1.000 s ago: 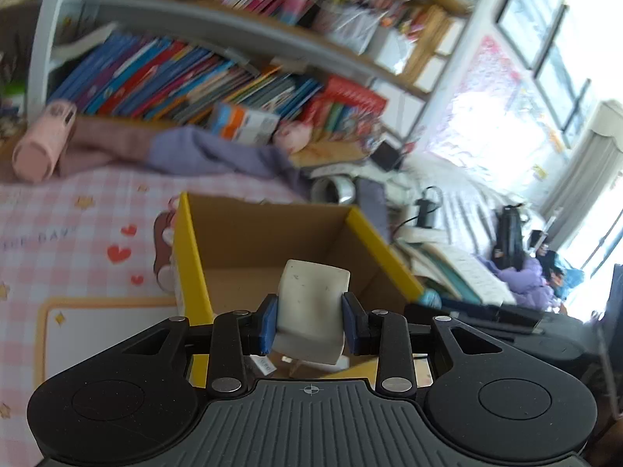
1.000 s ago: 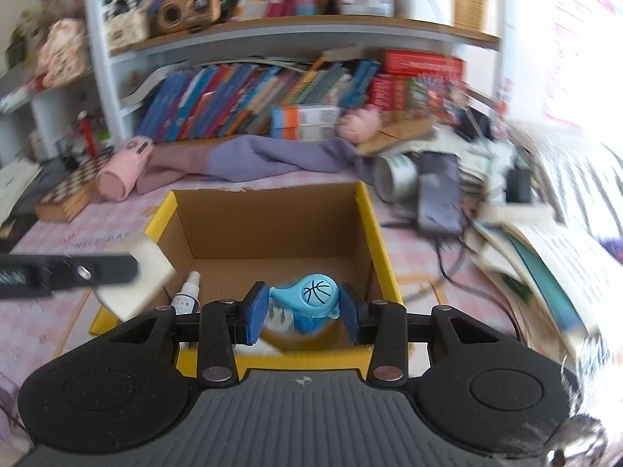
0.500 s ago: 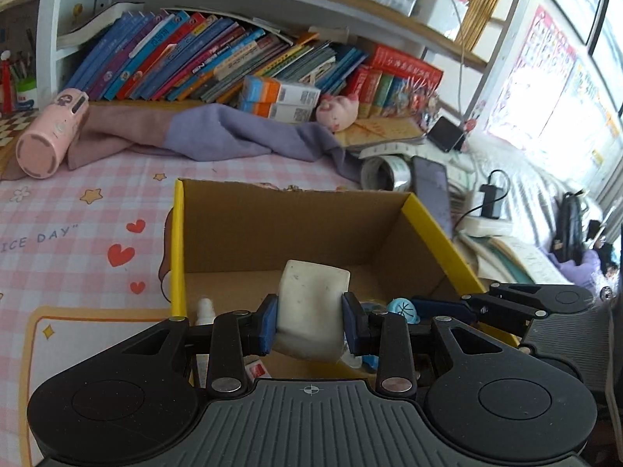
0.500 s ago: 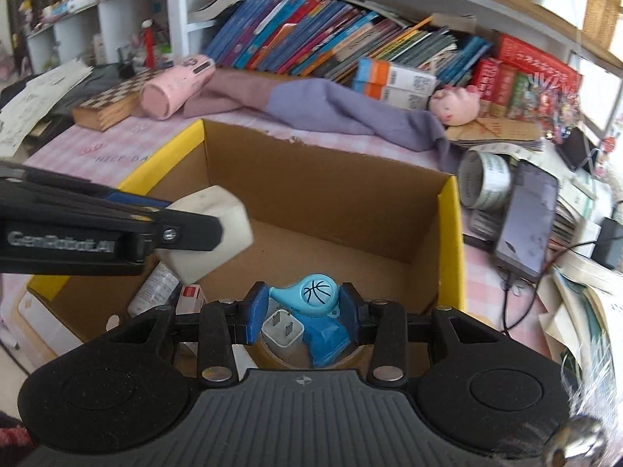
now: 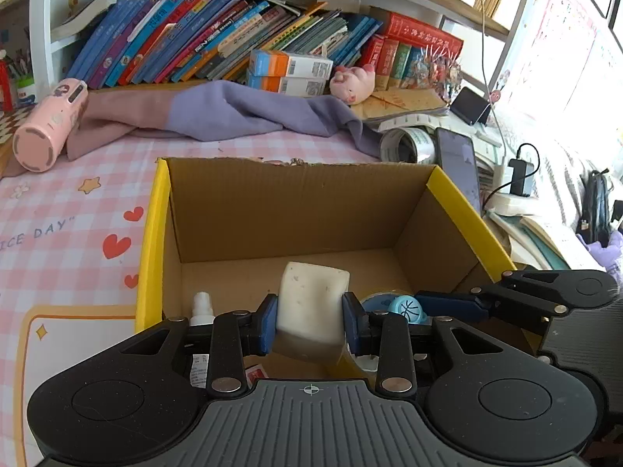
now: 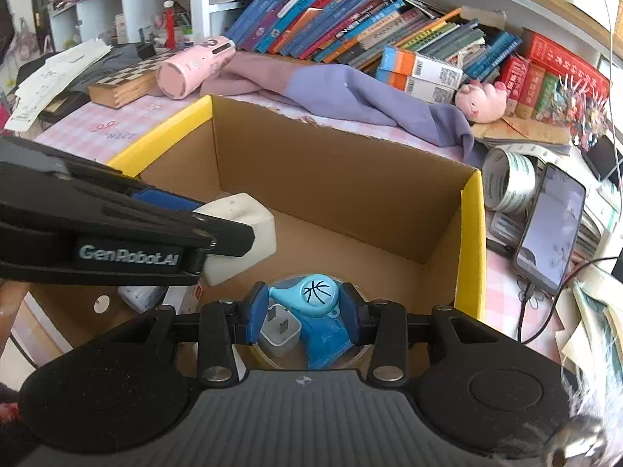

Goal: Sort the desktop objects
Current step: 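Lower both items into the yellow box and open both grippers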

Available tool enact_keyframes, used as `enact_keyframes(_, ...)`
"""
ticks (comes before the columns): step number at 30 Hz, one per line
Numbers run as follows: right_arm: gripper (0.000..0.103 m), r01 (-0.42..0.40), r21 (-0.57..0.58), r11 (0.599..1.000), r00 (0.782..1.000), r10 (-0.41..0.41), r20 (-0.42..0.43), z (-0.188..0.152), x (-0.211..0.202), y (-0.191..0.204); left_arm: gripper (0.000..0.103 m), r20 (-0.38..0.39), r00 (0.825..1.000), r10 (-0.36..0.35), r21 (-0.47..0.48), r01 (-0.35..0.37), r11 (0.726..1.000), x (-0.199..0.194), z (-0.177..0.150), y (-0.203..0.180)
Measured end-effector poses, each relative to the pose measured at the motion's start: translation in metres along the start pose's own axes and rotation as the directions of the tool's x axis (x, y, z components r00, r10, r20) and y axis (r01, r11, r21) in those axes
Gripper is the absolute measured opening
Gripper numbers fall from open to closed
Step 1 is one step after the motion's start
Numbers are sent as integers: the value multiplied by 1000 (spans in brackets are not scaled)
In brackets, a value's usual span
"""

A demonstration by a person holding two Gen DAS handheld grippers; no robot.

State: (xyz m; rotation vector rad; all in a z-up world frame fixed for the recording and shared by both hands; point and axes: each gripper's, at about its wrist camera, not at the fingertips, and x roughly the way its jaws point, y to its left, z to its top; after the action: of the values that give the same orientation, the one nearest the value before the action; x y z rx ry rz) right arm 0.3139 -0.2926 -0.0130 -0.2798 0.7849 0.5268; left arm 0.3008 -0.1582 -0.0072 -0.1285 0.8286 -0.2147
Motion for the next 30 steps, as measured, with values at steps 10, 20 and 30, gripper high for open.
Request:
enact_keyframes(10, 38, 7, -2, 1000, 1000, -7, 20, 0, -3, -2, 34, 17, 1000, 19, 0, -19, 1000, -3, -1, -1)
enact_keyframes(20, 38, 13, 4, 1000, 999, -13, 35, 0, -6, -5, 41, 88, 995, 50, -11, -49, 999, -16, -2, -2)
enact_keyframes(30, 60, 3, 69, 998, 994, -11, 109, 2, -16, -8, 80, 204, 971, 122, 11, -127, 992, -45, -13, -6)
